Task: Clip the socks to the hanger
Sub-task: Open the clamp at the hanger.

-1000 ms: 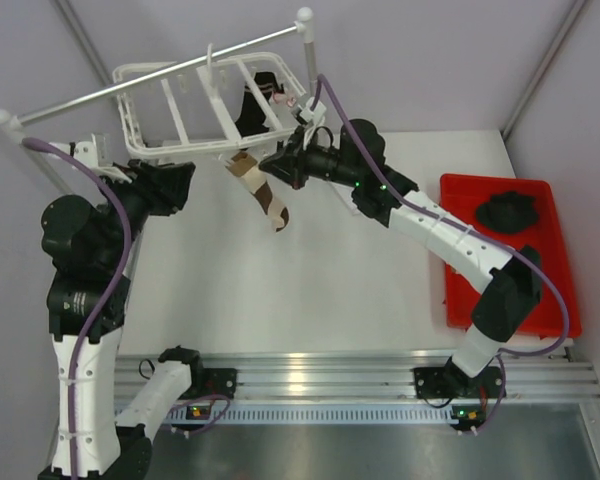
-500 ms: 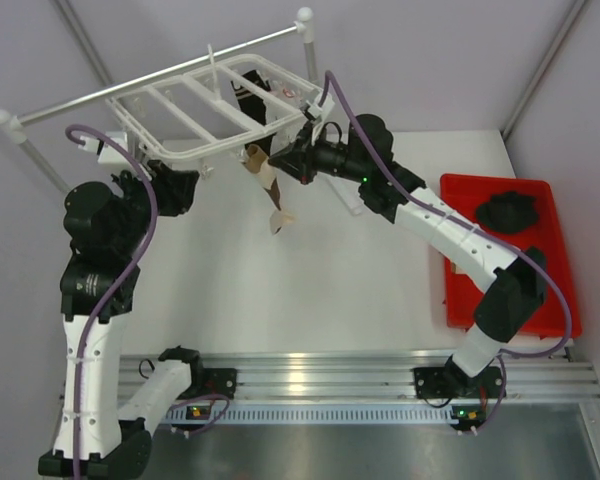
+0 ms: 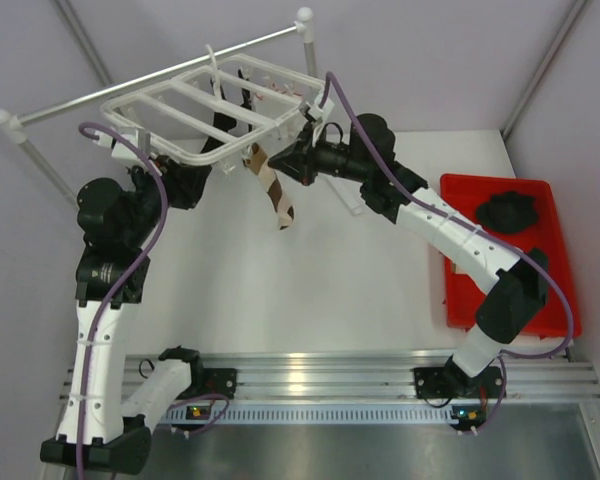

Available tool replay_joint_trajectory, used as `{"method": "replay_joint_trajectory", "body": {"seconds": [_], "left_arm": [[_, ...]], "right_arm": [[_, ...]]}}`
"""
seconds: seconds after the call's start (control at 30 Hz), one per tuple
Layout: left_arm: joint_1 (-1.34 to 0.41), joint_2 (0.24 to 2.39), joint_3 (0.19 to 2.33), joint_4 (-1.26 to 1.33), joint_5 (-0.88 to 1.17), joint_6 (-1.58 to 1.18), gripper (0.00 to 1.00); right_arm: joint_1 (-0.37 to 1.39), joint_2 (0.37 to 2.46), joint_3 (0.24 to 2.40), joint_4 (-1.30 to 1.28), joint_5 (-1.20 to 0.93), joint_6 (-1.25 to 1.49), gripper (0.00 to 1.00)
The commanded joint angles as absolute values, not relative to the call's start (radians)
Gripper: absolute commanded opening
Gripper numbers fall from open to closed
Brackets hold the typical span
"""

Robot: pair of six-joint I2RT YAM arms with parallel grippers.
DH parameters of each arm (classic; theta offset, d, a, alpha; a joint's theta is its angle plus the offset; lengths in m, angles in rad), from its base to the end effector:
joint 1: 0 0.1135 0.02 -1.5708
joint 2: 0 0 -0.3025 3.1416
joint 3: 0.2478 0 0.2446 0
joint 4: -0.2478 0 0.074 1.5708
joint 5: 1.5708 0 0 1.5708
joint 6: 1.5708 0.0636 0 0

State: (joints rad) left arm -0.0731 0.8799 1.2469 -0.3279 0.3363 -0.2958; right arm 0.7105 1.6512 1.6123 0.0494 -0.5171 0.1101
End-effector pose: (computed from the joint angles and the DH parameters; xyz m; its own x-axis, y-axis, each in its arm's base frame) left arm 0.1590 -0.0327 0.4930 -0.0787 -0.2701 -0.9596 0.3919 0.8767 -0.2789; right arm 0.2925 0.2931 0.4671 -0.0956 0.0438 -0.9945 -0.9368 0.3337 0.1047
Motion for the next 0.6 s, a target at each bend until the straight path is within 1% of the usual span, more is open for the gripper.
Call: {"method": "replay_joint_trajectory", "body": {"seconds": [0.0, 0.03, 0.07, 0.1, 0.17, 0.23, 0.33, 0.37, 0.47, 0.57], "left_arm": [[-0.075, 0.879, 1.25, -0.219, 0.368, -0.33, 0.33], [-0.075, 0.877, 1.25, -0.218, 0.371, -0.334, 0.33], [-0.075, 0.879, 1.252, -0.219, 0.374, -0.336, 0.32], [-0.074, 0.879, 1.252, -0.218, 0.376, -0.337, 0.32], [-0.075, 0.882, 1.255, -0.218, 0.38, -0.337, 0.31], [-0.075, 0.885, 1.256, -0.219, 0.38, -0.337, 0.31], [-0.075, 0.888, 1.258, -0.218, 0.385, -0.339, 0.31], [-0.075, 0.888, 1.259, -0.218, 0.387, -0.341, 0.31], [-0.075, 0.891, 1.258, -0.219, 0.388, -0.345, 0.31], [-0.075, 0.893, 1.256, -0.216, 0.39, -0.356, 0.31]], "right_arm": [[0.703, 1.6, 1.649, 0.063, -0.522, 0.078, 0.08], [0.703, 1.598, 1.646, 0.06, -0.506, 0.074, 0.15], [0.703, 1.591, 1.644, 0.063, -0.5, 0.065, 0.26], [0.703, 1.585, 1.634, 0.066, -0.497, 0.063, 0.32], [0.701, 1.563, 1.615, 0.093, -0.509, 0.058, 0.36], [0.701, 1.542, 1.566, 0.126, -0.535, 0.058, 0.38], [0.703, 1.509, 1.505, 0.213, -0.581, 0.074, 0.42], [0.706, 1.496, 1.49, 0.241, -0.59, 0.09, 0.45], [0.721, 1.486, 1.436, 0.349, -0.617, 0.121, 0.49], [0.75, 1.493, 1.391, 0.46, -0.617, 0.133, 0.5]]}}
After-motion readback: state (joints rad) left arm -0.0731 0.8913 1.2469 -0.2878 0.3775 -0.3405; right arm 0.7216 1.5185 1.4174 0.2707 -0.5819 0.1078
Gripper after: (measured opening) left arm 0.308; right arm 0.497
